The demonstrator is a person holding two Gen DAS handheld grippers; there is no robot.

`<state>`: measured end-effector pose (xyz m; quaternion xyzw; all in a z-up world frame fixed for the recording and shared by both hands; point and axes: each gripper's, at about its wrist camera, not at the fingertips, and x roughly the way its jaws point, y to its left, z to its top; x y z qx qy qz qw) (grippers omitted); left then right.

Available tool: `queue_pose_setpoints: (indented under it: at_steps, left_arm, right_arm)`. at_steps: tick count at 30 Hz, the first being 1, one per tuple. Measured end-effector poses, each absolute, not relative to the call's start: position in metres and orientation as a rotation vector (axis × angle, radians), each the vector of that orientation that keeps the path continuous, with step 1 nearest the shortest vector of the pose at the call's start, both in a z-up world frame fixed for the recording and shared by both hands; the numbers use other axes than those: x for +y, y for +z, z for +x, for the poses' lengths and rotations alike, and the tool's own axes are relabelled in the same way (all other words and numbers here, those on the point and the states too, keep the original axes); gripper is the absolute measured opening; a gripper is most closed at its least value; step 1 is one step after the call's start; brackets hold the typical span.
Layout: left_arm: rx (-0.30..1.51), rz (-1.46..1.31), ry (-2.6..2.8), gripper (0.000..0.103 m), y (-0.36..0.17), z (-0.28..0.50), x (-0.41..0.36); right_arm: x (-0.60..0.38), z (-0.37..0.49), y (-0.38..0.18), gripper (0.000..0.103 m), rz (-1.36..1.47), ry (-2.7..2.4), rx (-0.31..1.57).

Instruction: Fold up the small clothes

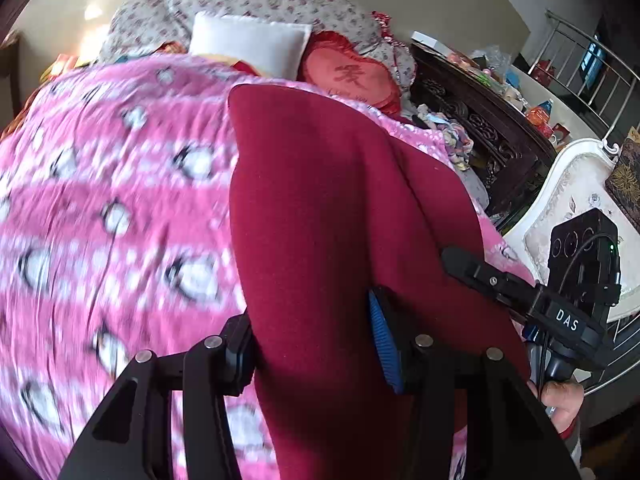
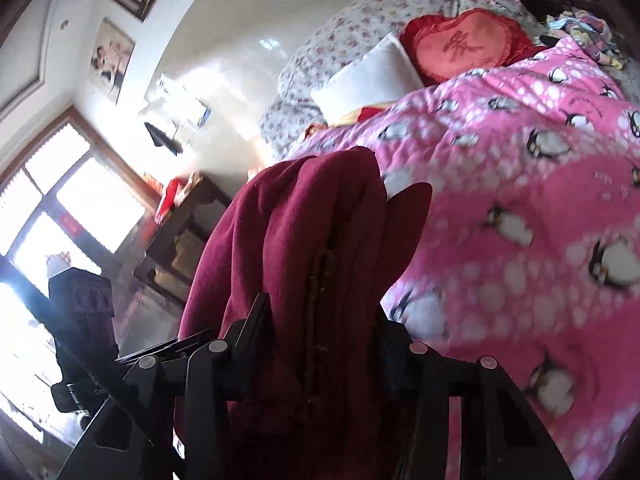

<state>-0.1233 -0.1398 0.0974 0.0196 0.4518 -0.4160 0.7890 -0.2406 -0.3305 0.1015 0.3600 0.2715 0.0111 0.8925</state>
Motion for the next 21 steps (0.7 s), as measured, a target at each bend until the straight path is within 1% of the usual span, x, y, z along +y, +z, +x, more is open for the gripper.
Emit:
queue_pose_setpoints:
  at_steps: [2,4,6,8,10,12,14,16,19,21]
  left_arm:
    - [0.986,0.043,-0.870,0.050,0.081,-0.128,-0.130]
    - [1.019,0.049,-0.840,0.050,0.061,-0.127,-0.127]
    - [1.046,0.070,-0.811,0.053,0.043,-0.127,-0.124]
    - [1.021,0.052,-0.772,0.063,0.039,-0.129,-0.115]
    - [0.981,0.065,-0.729,0.069,0.048,-0.132,-0.108]
    - [0.942,0.076,-0.693,0.071,0.057,-0.135,-0.104]
    - [0.921,0.086,-0.673,0.072,0.061,-0.137,-0.104]
    - [0.917,0.097,-0.664,0.072,0.059,-0.140,-0.106]
    - [0.925,0.126,-0.678,0.072,0.053,-0.147,-0.115]
    - [0.920,0.151,-0.681,0.072,0.048,-0.151,-0.120]
  right_arm:
    - [-0.322,-0.240,0.092,0.052,0.737,0.019,0.587]
    - [-0.313,-0.233,0.076,0.057,0.679,-0.026,0.663]
    - [-0.310,-0.231,0.063,0.057,0.646,-0.104,0.743]
    - [-0.314,-0.241,0.067,0.058,0.651,-0.123,0.711]
    - [-0.314,-0.254,0.086,0.059,0.610,-0.172,0.667]
    - [-0.310,-0.258,0.107,0.059,0.555,-0.181,0.621]
    - [-0.301,-0.253,0.120,0.056,0.516,-0.147,0.606]
    - [-0.290,-0.240,0.126,0.048,0.488,-0.108,0.614]
    - [-0.277,-0.212,0.121,0.040,0.407,-0.129,0.666]
    - [-0.278,-0.193,0.112,0.037,0.350,-0.195,0.709]
